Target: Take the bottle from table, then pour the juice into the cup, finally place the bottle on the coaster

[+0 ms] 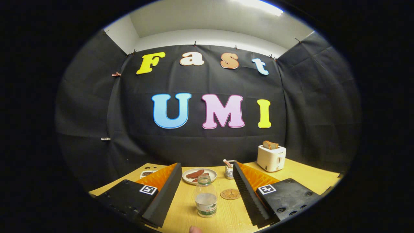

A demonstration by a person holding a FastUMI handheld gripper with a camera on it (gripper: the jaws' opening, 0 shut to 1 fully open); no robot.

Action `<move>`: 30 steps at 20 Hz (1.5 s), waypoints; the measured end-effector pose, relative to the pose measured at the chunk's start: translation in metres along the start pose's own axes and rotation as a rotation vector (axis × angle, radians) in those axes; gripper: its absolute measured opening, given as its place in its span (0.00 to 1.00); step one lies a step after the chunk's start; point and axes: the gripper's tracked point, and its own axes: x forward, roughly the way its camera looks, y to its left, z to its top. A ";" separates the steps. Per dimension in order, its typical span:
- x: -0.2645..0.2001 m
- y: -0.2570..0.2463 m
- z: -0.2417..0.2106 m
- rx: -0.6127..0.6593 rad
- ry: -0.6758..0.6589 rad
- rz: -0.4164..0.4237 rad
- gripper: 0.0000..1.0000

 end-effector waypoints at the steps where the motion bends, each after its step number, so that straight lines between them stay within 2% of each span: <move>1: 0.000 -0.002 -0.017 0.001 0.015 -0.012 0.97; 8: 0.015 0.007 -0.106 0.010 0.118 0.001 0.99; 17: 0.056 0.016 -0.139 0.016 0.127 -0.014 1.00; 21: 0.064 0.012 -0.151 0.002 0.149 -0.045 0.99; 22: 0.064 0.011 -0.152 0.001 0.152 -0.049 0.98; 24: 0.065 0.009 -0.152 -0.006 0.154 -0.068 0.77; 30: 0.063 0.006 -0.140 -0.012 0.191 -0.101 0.76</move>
